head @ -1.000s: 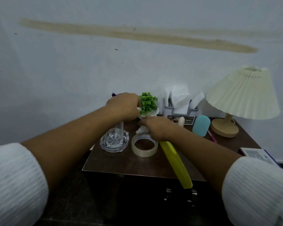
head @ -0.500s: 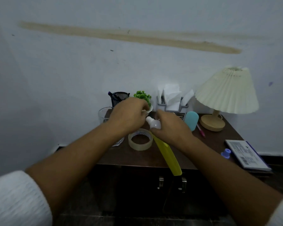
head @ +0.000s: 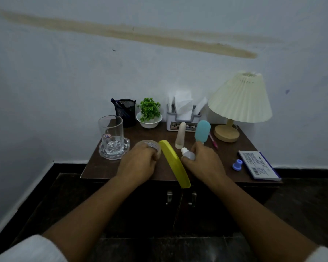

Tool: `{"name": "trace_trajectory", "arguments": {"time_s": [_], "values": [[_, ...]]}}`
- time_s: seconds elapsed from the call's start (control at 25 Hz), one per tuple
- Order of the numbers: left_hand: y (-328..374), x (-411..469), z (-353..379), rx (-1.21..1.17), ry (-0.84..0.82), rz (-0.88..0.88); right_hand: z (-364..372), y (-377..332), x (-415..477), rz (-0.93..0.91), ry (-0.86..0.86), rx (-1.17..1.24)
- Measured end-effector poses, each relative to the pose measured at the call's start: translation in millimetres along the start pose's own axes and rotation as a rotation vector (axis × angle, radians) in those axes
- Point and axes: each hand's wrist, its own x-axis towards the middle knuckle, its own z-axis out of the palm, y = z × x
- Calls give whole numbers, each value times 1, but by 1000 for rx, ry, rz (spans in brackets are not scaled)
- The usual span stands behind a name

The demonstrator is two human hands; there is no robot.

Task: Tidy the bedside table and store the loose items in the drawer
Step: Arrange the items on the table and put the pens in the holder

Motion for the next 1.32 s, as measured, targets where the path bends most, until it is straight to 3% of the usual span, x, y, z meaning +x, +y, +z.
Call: {"name": "trace_trajectory", "arguments": {"time_s": [0.52,0.64,0.72,0.84,1.0,1.2,1.32], "values": [[-5,0,12,156,-31,-19,-7,17,1,10,-52,-3],[6,-6,10,61,45,85,-18,12,-2,-58,43,-74],[23,-14,13,-9,-19,235,-24,8,-4,-123,74,-76],[49,-25,26,84,-135,384,-25,5,-11,-153,6,-79],[47,-22,30,111,-76,317,-29,17,-18,-153,-19,-121],[33,-22,29,107,-69,266,-27,29,-21,-196,-250,-148],[29,-23,27,95,-60,265,-27,29,-21,-214,-271,-152]]}}
